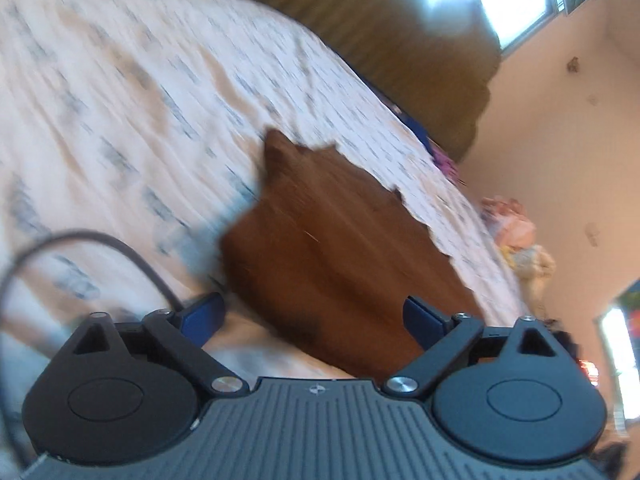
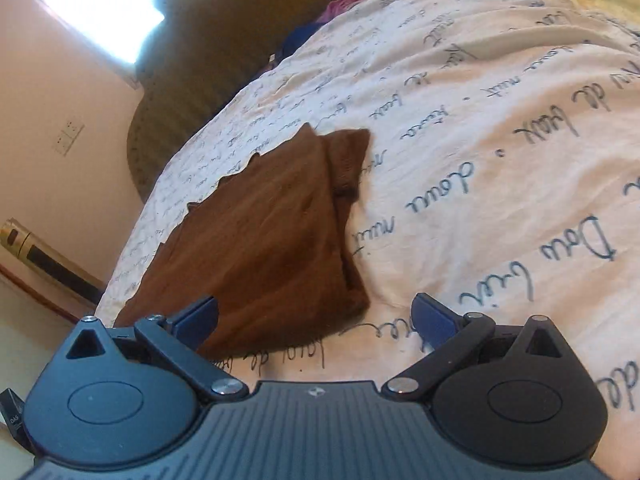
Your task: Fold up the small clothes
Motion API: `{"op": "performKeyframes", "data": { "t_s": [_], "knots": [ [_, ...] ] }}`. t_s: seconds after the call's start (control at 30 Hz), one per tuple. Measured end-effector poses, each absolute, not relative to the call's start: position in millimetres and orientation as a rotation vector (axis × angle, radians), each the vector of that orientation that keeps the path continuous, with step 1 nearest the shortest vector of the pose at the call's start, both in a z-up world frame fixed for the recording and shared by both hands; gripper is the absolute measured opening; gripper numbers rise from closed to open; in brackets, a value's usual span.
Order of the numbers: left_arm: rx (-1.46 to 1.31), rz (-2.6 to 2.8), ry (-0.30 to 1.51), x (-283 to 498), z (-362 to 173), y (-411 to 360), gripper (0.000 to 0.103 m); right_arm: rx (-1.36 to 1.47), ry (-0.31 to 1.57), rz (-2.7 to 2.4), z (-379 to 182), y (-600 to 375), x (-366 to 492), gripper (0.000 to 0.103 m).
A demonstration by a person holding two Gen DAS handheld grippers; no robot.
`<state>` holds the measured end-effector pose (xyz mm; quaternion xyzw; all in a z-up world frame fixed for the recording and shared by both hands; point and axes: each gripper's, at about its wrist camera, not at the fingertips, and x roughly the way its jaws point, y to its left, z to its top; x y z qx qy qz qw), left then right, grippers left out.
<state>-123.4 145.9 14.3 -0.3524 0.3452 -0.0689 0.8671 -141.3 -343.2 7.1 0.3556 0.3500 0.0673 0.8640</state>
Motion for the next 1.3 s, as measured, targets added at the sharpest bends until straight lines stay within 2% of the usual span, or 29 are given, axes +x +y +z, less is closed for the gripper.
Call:
{"op": "performKeyframes", "data": {
  "t_s": [0.07,0.1,0.13,0.17,0.2,0.23,0.37,0.47,0.57,0.6,0.63,0.67,0.7,0.73,0.77,0.9,1.0,1.1,1.17,1.2,1.23,1.27,1.3],
  "knots": [
    [-0.758,-0.142,0.738,-112.6,13.4,141.5,0.095,0.799,0.722,0.171,0.3,-341.1,-126.4,0.103],
    [-0.770,-0.128,0.737,-107.3,13.2,141.8,0.089,0.828,0.711,0.174,-2.3,-341.6,-120.5,0.102],
    [-0.777,-0.105,0.742,-102.8,13.3,142.9,0.073,0.848,0.710,0.182,-3.8,-342.0,-115.2,0.094],
    [-0.776,-0.082,0.754,-98.3,12.6,144.6,0.057,0.856,0.717,0.187,-4.0,-342.1,-110.7,0.080],
    [-0.763,-0.067,0.770,-93.3,11.3,146.0,0.017,0.867,0.751,0.201,-6.7,-342.4,-105.5,0.024],
    [-0.740,-0.048,0.794,-88.6,9.8,147.1,0.006,0.895,0.798,0.214,-13.2,-344.7,-101.6,0.012],
    [-0.648,-0.036,0.723,-101.3,24.3,153.8,0.006,0.909,0.790,0.256,-5.9,-346.7,-117.5,0.011],
    [-0.543,-0.044,0.765,-98.8,20.1,146.2,0.008,0.864,0.818,0.233,-5.7,-350.3,-125.5,0.011],
    [-0.457,-0.062,0.765,-102.1,12.2,143.4,0.019,0.902,0.828,0.248,-22.7,-353.4,-123.7,0.012],
    [-0.430,-0.067,0.745,-106.0,18.2,144.1,0.021,0.919,0.827,0.247,-20.3,-355.1,-123.3,0.018],
    [-0.417,-0.070,0.710,-111.9,24.9,147.1,0.029,0.935,0.830,0.251,-16.8,-358.5,-122.8,0.030],
    [-0.401,-0.052,0.662,-119.5,32.8,152.2,0.038,0.937,0.826,0.254,-11.0,-364.4,-120.1,0.037],
    [-0.375,-0.023,0.598,-124.5,43.8,157.3,0.062,0.914,0.801,0.238,-2.8,-370.5,-120.1,0.054],
    [-0.355,0.003,0.544,-126.4,53.0,161.0,0.079,0.863,0.761,0.207,7.8,-375.9,-118.3,0.070],
    [-0.336,0.026,0.484,-123.5,66.4,162.3,0.083,0.799,0.723,0.177,18.8,-380.0,-112.9,0.074],
    [-0.259,0.006,0.431,-63.0,94.8,151.2,0.083,0.636,0.663,0.244,53.4,-381.2,-55.3,0.074],
    [-0.251,-0.038,0.583,17.8,81.3,136.1,0.081,0.565,0.717,0.302,52.6,-369.0,18.9,0.074],
    [-0.277,-0.098,0.774,86.8,54.7,121.5,0.073,0.477,0.814,0.256,36.9,-353.9,85.0,0.073],
    [-0.185,-0.118,0.837,109.9,38.5,105.0,0.074,0.418,0.879,0.230,23.0,-347.1,113.6,0.073],
    [-0.138,-0.110,0.869,118.1,30.1,97.7,0.068,0.405,0.895,0.221,17.2,-341.4,121.8,0.072],
    [-0.104,-0.112,0.884,122.8,25.7,91.7,0.041,0.389,0.888,0.241,14.4,-338.5,122.3,0.060],
    [-0.067,-0.130,0.871,123.6,22.6,86.3,0.027,0.373,0.874,0.280,13.9,-336.1,120.0,0.037],
    [-0.042,-0.149,0.844,121.2,24.7,83.6,0.012,0.383,0.885,0.311,13.3,-333.8,121.3,0.006]
  ]
}}
